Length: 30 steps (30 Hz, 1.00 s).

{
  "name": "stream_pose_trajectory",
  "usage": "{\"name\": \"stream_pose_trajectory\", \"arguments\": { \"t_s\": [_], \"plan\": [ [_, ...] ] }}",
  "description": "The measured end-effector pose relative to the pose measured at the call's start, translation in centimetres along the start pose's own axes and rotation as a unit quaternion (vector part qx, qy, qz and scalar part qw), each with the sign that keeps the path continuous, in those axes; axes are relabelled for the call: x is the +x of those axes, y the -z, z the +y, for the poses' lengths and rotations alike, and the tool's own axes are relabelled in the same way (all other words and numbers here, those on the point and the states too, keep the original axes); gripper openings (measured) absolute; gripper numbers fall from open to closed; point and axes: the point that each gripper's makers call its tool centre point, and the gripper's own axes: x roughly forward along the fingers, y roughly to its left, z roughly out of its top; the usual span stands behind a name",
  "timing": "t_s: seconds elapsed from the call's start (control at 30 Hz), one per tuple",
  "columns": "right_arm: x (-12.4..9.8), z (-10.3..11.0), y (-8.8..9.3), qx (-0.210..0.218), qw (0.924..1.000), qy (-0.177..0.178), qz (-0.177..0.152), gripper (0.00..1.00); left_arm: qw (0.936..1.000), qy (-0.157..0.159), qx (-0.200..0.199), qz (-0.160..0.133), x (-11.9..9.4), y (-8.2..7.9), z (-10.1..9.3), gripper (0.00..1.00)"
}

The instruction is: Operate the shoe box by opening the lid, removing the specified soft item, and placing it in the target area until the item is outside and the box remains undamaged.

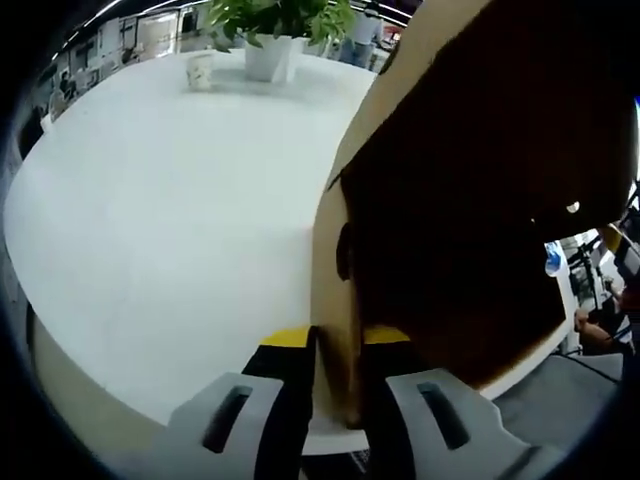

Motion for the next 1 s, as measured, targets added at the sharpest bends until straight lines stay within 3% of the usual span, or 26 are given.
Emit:
{"name": "stream_pose_trajectory", "arguments": {
  "t_s": [0.63,1.0],
  "plan": [
    [-0.4,0.8,2.4,-0.024,0.9993,-0.013,0.026,0.0,0.9991,0.04,-0.012,-0.006,0.1,0.0,-0.4,0.2],
    [-0.5,1.4,4.2,-0.019,0.9984,-0.023,0.047,0.0,0.9991,0.04,-0.006,-0.006,0.1,0.0,-0.5,0.2]
  ]
}}
